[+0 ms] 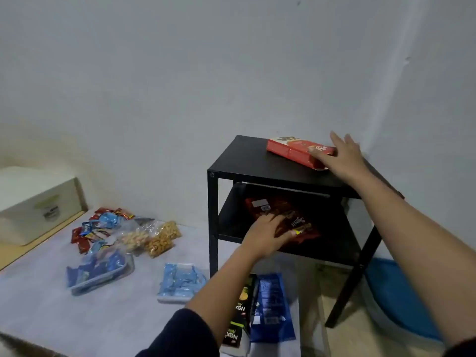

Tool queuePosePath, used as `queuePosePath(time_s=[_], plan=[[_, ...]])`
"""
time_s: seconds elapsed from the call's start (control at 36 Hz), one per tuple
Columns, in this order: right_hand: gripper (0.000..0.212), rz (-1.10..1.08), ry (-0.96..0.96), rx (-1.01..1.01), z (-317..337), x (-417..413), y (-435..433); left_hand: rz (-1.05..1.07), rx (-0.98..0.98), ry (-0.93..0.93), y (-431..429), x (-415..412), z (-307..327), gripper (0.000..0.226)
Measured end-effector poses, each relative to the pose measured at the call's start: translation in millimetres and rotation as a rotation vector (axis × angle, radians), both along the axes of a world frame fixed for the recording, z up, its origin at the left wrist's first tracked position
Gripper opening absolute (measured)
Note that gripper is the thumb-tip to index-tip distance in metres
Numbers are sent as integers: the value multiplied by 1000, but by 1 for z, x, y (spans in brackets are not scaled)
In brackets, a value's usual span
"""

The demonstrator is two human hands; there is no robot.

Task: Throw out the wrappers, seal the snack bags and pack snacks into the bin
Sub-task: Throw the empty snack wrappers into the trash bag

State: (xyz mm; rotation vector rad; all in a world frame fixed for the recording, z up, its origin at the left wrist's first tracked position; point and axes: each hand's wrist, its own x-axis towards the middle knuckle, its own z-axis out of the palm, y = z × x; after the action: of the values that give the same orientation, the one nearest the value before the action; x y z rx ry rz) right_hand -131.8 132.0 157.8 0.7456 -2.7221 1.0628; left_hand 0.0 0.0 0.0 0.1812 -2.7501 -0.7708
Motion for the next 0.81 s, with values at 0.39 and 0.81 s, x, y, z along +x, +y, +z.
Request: queuePosePath(time_s=[0.39,0.81], plan=[[83,120,-90,93,-2,-3,-10,-24,-250,-385,-18,-14,-14,63],[82,159,-93,40,-2,22,-2,-19,-231,49,-3,9,-22,38]])
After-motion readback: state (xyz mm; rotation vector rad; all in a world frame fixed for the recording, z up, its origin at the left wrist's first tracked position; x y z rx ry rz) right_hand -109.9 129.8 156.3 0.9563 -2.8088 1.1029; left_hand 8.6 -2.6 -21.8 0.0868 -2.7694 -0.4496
